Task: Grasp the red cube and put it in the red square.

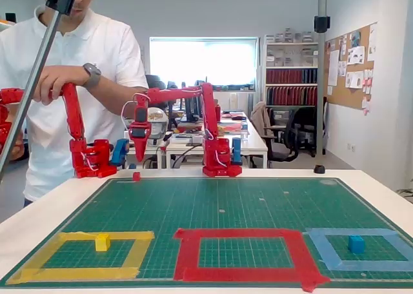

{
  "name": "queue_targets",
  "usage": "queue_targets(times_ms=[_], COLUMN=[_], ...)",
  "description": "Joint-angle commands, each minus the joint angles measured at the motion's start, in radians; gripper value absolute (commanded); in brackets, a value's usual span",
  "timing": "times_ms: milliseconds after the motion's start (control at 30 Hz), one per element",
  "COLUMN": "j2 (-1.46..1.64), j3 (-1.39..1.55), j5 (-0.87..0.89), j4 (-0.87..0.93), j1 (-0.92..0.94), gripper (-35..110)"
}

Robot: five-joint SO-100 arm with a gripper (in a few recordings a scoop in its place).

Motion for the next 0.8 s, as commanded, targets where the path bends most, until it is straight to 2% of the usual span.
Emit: queue_targets(times_ms=[0,767], j2=[0.029,-0.064], j3=[0.021,0.031], j5=[-0.009,-0.006], j4=[-0.025,-0.115], j1=[0.014,0.032], gripper=[13,18])
